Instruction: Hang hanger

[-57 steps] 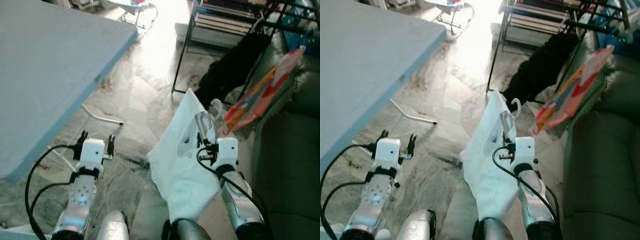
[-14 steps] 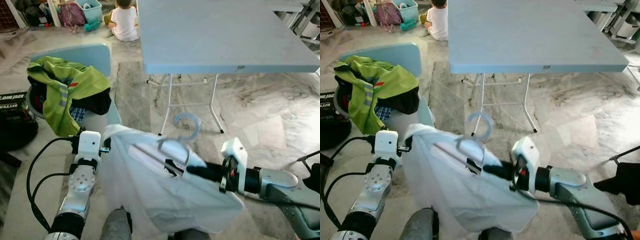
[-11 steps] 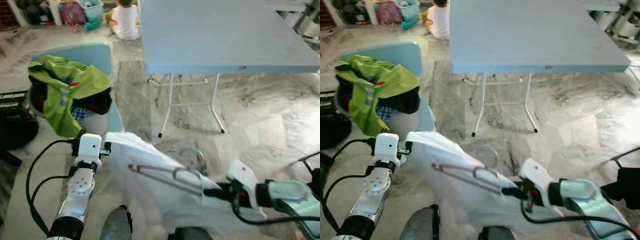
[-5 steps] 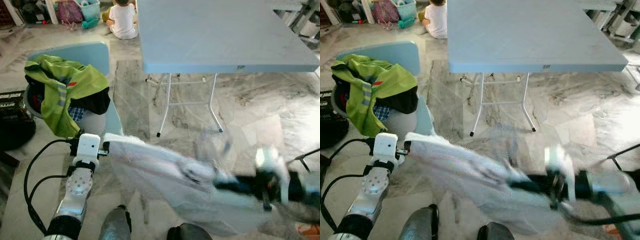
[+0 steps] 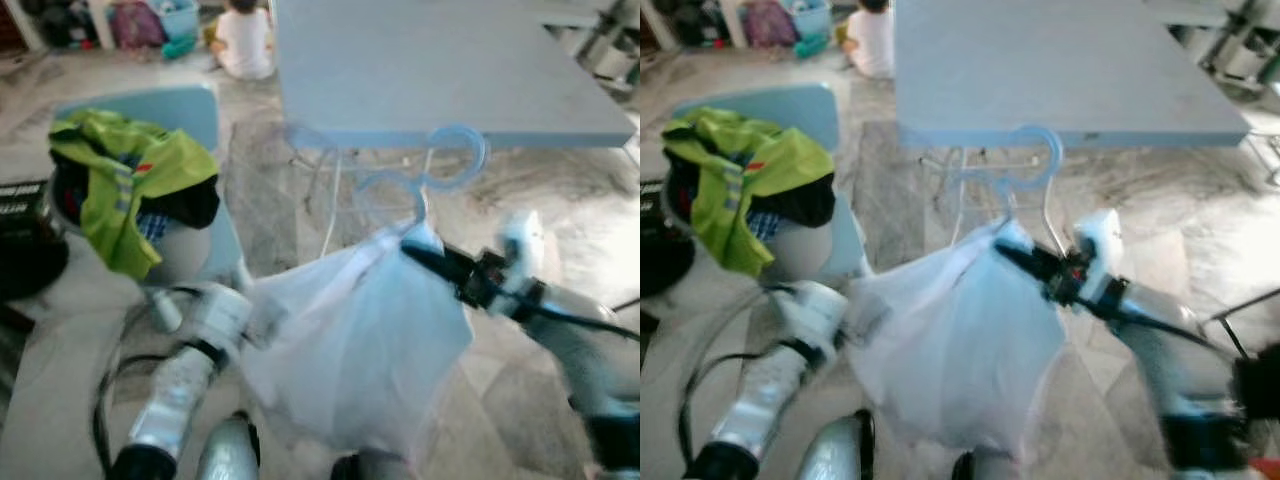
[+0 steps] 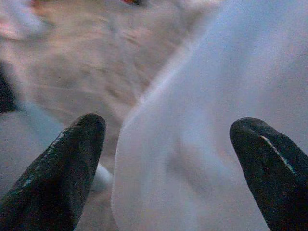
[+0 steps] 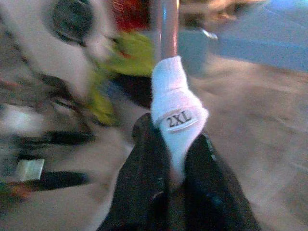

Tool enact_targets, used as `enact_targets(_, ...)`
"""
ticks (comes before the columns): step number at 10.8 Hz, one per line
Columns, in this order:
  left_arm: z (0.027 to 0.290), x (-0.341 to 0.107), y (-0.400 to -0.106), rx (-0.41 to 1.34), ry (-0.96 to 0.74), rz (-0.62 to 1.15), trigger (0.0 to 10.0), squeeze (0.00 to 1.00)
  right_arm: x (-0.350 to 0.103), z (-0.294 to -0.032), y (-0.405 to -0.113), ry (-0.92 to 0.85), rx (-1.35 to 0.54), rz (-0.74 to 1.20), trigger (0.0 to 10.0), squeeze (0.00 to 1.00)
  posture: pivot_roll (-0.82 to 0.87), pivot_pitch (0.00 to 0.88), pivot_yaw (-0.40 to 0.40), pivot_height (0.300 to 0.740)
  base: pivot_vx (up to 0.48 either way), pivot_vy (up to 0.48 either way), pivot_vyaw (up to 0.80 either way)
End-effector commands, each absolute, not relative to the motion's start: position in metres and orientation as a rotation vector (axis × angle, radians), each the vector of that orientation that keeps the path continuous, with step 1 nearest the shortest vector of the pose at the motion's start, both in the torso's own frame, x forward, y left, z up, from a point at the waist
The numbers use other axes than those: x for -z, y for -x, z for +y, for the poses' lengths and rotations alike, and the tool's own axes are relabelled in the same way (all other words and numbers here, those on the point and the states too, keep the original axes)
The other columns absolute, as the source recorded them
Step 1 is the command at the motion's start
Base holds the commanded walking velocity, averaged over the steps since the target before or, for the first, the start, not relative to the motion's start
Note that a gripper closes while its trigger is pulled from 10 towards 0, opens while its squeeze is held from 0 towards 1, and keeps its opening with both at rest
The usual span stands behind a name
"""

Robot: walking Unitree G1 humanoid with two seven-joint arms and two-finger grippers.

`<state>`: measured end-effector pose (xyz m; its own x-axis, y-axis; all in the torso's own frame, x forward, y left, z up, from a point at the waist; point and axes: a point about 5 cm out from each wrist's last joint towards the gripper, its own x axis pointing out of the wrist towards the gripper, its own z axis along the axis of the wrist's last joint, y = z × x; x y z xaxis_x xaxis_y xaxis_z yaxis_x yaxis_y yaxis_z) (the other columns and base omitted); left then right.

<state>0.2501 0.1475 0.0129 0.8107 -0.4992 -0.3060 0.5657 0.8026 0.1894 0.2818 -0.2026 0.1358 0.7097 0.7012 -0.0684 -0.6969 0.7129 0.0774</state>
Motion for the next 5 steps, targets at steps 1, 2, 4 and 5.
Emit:
enact_targets(1, 0.152, 0.0, -0.24, 0.678, -0.351, 0.334, 10.0, 1.0, -0.126, -0.21, -0.289, 0.075, -0.66, 0.117, 10.0, 0.0, 0.05, 0.126, -0.099, 0.74, 0.0, 0.0, 0.0)
enact_targets(2, 0.16, 0.001, -0.235, 0.726, -0.358, 0.35, 10.0, 1.0, -0.103, -0.21, -0.293, 0.352, -0.595, 0.213, 10.0, 0.0, 0.05, 0.129, -0.096, 0.74, 0.0, 0.0, 0.0)
enact_targets(4, 0.164, -0.001, -0.23, 0.825, -0.339, 0.375, 10.0, 1.0, -0.091, -0.213, -0.297, 0.5, -0.579, 0.21, 10.0, 0.0, 0.05, 0.123, -0.103, 0.74, 0.0, 0.0, 0.0)
enact_targets(5, 0.163, -0.013, -0.238, 0.859, -0.393, 0.31, 10.0, 1.0, -0.082, -0.22, -0.297, 0.617, -0.642, 0.248, 10.0, 0.0, 0.05, 0.12, -0.11, 0.74, 0.0, 0.0, 0.0)
